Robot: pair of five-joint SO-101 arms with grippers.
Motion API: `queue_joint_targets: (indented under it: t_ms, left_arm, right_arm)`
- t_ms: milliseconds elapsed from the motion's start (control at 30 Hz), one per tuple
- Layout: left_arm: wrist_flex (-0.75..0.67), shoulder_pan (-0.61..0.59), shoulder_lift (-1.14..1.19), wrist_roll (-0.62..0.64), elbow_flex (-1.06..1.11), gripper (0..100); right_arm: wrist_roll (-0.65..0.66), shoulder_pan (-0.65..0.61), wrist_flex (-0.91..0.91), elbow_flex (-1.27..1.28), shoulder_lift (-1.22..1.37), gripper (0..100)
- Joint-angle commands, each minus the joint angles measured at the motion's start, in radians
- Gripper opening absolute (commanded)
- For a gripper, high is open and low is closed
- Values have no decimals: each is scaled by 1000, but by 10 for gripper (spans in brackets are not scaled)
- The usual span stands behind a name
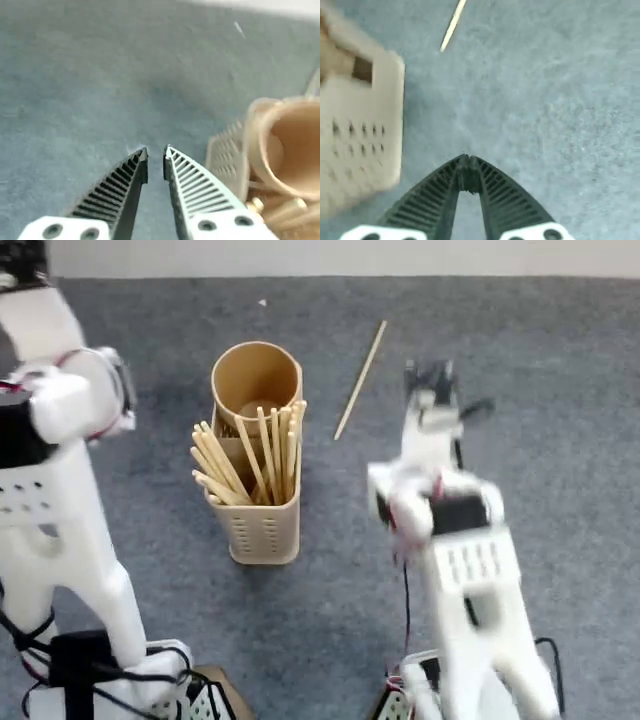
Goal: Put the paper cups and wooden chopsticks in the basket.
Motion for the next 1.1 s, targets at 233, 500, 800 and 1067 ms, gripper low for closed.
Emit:
queue_joint_targets:
  t_ms: [233, 500, 800, 1067]
  left_arm:
    - [29, 295, -42, -14, 156, 165]
    - [12, 323, -35, -14, 338, 164]
    - [-293, 321, -35, -18, 751, 148]
    - [-571, 269, -35, -20, 820, 5]
  right_arm:
    - [198, 131, -168, 802, -727, 5]
    - [245, 136, -97, 906, -1006, 5]
    - [245, 134, -41, 917, -1093, 5]
    - [241, 134, -41, 917, -1093, 5]
